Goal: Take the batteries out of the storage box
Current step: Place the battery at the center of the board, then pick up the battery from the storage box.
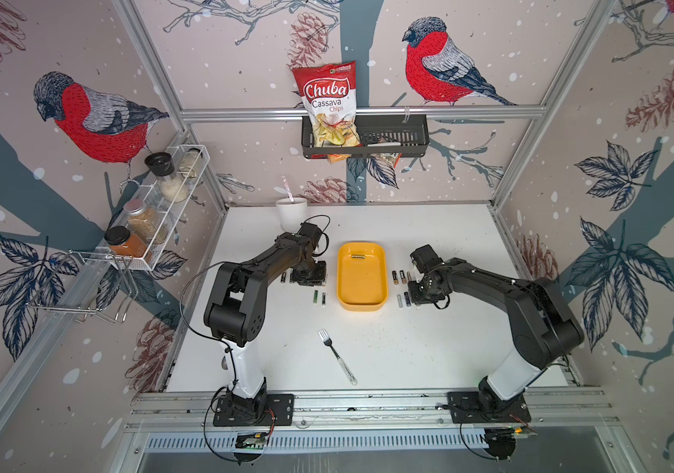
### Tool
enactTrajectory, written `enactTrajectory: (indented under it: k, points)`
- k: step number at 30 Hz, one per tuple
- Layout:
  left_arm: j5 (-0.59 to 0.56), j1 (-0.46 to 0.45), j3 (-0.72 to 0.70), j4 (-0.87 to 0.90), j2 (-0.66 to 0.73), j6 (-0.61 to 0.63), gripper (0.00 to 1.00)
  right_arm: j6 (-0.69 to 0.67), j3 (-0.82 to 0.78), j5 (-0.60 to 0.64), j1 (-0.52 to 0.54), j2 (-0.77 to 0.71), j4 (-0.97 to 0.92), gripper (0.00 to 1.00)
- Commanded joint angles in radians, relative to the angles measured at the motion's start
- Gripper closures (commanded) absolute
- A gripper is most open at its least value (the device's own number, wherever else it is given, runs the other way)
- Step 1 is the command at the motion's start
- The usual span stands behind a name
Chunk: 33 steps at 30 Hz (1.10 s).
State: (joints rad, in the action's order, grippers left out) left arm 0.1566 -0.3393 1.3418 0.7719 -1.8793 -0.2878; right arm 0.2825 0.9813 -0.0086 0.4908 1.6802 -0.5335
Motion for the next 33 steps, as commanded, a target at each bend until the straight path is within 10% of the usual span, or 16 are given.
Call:
enactTrajectory:
  k: [1,33]
  points:
    - [0.004,0.0,0.012,0.021,0.011,-0.003,0.72,-0.013,0.01,0.014,0.0,-0.012,-0.025,0.71]
    - [-0.124,-0.227,0.581,0.116,-0.254,0.213,0.67,-0.034,0.149,0.03,-0.045,-0.036,-0.097,0.7]
